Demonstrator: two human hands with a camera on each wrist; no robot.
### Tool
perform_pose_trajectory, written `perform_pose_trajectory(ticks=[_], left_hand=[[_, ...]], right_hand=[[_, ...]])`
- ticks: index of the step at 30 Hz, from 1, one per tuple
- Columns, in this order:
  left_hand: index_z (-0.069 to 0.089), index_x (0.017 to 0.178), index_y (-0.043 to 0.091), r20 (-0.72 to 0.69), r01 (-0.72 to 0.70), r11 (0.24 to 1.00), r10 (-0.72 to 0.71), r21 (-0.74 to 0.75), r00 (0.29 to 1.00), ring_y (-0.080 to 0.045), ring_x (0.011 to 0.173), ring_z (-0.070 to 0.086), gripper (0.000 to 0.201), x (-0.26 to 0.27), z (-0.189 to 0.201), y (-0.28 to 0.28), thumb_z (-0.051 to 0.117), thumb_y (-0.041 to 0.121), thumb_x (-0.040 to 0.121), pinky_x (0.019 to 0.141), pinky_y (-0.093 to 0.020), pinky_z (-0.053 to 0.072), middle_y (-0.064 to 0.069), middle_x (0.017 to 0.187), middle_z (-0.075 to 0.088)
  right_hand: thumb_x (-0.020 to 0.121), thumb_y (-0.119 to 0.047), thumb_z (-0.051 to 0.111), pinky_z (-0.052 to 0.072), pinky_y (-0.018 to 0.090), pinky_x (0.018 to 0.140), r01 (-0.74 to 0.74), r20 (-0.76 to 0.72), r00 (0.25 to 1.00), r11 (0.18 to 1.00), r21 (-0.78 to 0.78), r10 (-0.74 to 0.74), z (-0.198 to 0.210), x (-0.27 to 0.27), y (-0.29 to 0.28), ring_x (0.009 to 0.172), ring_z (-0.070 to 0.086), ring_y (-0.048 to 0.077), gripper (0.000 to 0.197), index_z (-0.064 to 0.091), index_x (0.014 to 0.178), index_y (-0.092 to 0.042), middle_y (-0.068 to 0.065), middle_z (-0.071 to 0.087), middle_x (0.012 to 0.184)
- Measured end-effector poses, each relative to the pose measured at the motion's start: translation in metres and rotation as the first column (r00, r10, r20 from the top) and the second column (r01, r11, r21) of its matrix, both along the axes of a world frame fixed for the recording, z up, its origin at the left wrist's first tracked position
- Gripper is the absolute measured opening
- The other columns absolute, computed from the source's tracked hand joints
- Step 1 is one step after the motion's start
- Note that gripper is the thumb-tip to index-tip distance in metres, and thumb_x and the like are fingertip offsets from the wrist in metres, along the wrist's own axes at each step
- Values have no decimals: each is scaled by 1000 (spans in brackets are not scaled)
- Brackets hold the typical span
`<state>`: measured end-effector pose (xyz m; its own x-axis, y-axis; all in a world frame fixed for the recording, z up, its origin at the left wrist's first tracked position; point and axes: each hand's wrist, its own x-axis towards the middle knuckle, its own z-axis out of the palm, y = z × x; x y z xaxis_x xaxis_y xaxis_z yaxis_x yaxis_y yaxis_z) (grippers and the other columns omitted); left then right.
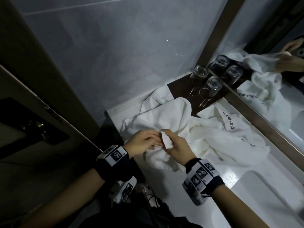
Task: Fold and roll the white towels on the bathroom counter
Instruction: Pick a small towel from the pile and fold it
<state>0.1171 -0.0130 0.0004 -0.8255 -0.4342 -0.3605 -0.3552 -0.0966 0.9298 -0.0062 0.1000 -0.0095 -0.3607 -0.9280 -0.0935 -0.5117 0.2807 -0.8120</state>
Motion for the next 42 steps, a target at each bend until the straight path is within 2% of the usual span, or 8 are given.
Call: perform_pose_trajectory(ticks=[3,7,11,16,22,34,39,42], left_hand=[[65,82,10,117,-112,971,139,-212,983,-18,66,61,31,12,-11,-14,40,-8,86,62,-24,49,-8,77,66],[58,103,-4,242,-90,807,279,-584,930,-33,95,56,30,29,-39,-39,44,-14,78,87,-39,46,-22,107,56],[44,131,14,446,238,772,65,-589,893,-32,115,42,58,34,-57,-47,47,-7,77,101,-38,37,-15,127,39],[14,146,24,603,549,635,-158,-544,782,-27,142,12,83,28,-73,-44,63,32,79,116,-39,15,-9,156,8],[16,145,17,746,664,431,34,-611,665,-24,143,13,66,12,-70,-67,44,34,89,118,-38,5,-9,156,11],[3,146,18,342,404,627,-225,-666,913,-21,142,4,103,11,-34,-7,68,18,66,117,-38,10,-5,154,0],[47,114,19,13,119,816,-136,-566,991,6,107,43,51,0,-24,28,63,1,69,88,-14,38,20,113,42],[47,79,12,14,-40,733,67,-679,998,-16,76,53,23,5,-12,34,66,4,69,65,-35,42,9,82,41]], right_hand=[[76,10,55,43,20,79,58,-59,996,998,-25,-59,7,-16,4,90,58,19,32,64,102,-6,7,65,95],[79,-7,55,38,26,68,227,-248,953,953,200,-175,10,-40,10,80,58,27,7,59,78,-11,11,62,80],[88,-36,49,46,33,83,216,-387,921,775,594,40,5,-44,15,100,60,32,33,62,109,-13,15,62,108],[75,-12,66,37,33,100,-41,-339,925,929,367,174,-12,-38,23,121,44,28,53,51,125,-18,8,40,131],[86,-23,57,17,24,110,-169,-259,901,831,529,348,-32,-22,20,141,24,17,66,26,144,-29,1,19,155],[77,-26,74,40,18,62,186,190,958,970,154,-214,-31,-11,10,68,53,11,36,44,93,-14,-3,54,75],[81,-35,66,38,4,57,126,227,963,987,97,-146,-21,-5,-1,63,55,-5,21,49,78,-24,-13,58,68],[83,-40,62,43,6,72,77,410,908,996,40,-87,-15,-4,10,82,60,-5,21,55,96,-25,-11,65,90]])
